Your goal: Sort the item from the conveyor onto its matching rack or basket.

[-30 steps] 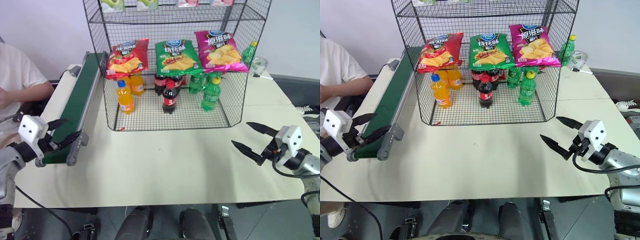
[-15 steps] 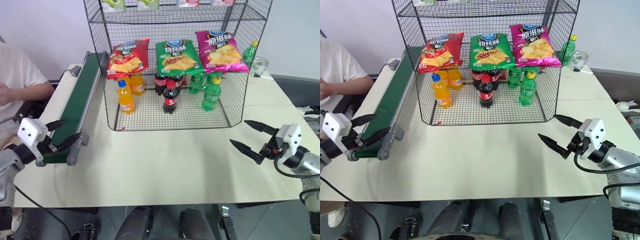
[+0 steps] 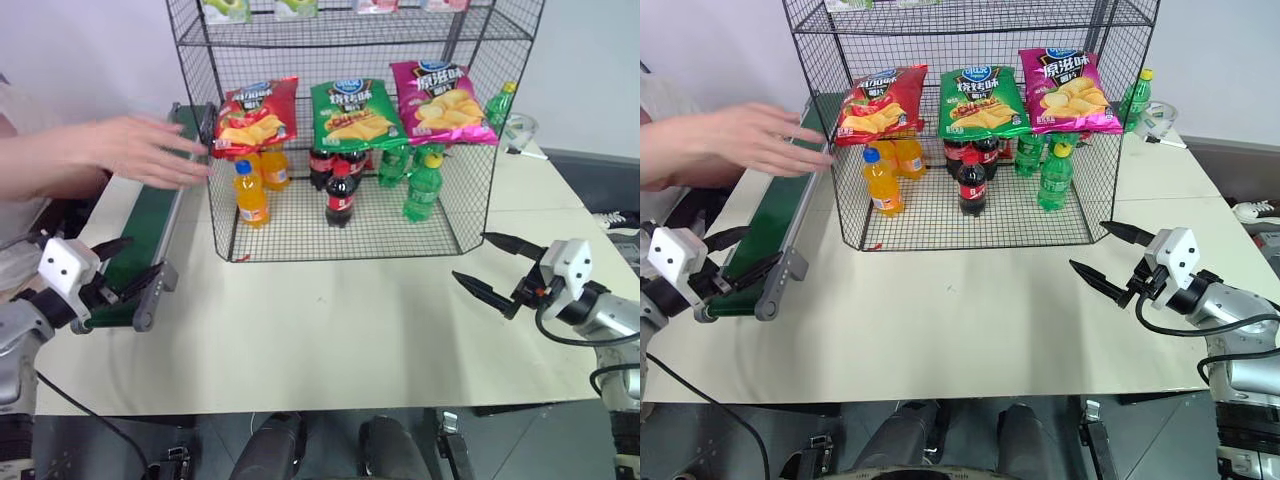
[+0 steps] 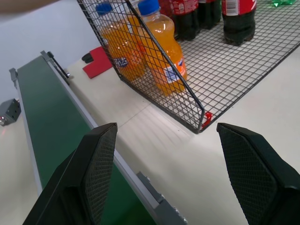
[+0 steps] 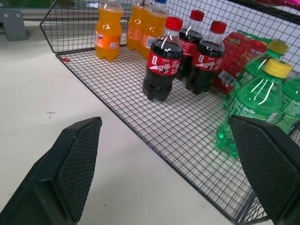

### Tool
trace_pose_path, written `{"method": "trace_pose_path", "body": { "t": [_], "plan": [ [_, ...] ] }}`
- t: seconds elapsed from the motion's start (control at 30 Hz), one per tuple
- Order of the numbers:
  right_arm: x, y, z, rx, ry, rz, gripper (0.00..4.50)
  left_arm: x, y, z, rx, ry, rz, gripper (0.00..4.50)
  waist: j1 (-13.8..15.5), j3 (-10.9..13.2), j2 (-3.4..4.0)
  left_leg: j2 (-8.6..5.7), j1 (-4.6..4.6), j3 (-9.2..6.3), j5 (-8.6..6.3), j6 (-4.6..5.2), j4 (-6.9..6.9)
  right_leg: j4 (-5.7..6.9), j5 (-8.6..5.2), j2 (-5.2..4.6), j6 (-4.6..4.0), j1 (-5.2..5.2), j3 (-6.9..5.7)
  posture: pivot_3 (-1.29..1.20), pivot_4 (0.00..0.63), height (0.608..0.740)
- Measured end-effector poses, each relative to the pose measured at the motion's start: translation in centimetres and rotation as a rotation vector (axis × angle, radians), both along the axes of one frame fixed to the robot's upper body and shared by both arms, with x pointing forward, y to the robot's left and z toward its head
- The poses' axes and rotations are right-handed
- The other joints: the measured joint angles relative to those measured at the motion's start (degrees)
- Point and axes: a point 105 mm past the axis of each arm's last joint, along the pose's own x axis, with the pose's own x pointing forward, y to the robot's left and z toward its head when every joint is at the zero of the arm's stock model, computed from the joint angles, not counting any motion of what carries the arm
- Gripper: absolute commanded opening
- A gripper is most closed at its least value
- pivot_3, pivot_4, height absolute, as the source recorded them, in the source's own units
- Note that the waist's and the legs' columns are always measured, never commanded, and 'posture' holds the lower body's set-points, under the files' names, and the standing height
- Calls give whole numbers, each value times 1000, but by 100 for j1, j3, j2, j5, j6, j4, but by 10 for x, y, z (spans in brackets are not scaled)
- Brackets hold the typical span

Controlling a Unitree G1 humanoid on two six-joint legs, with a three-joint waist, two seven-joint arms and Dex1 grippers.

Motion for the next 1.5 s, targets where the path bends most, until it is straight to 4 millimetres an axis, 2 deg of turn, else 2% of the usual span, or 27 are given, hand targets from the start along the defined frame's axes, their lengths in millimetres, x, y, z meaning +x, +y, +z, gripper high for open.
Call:
{"method": "trace_pose_path", "body": {
  "t": [0.4, 0.6, 0.77, 1.17, 1.5],
  "plan": [
    [-2, 7, 3, -7, 5, 10, 4500, 1, -8, 2, -25, -9, -34, 3538, -3, 0, 1, 0, -2, 0, 0, 0, -1, -3, 0, 0, 0, -1, 0, 0, 150, 740],
    [-5, 19, 11, 28, 15, 62, 4500, -1, -15, 4, -76, 4, -74, 3538, -2, 1, 1, 0, -2, -1, 0, 0, -1, -3, 0, 0, 0, -1, 0, 0, 150, 740],
    [-4, 29, 8, 28, 32, 93, 4500, -2, -16, 3, -80, 14, -75, 3538, 0, 2, 2, 0, -4, -1, -1, 1, -1, -7, 0, 0, -1, -2, 0, 0, 150, 740],
    [-1, 34, 9, 18, 28, 105, 4500, -2, -15, 4, -51, -29, -48, 3538, 4, 3, 1, 0, -4, -1, -1, 2, -1, -13, 0, 0, -1, -3, -1, 0, 150, 740],
    [-1, 34, 9, 20, 28, 106, 4500, -9, -16, -1, -16, -35, -73, 3538, 4, 4, 2, 1, -5, -1, -2, 3, -2, -16, -1, 0, -2, -3, -1, 0, 150, 740]
  ]
}}
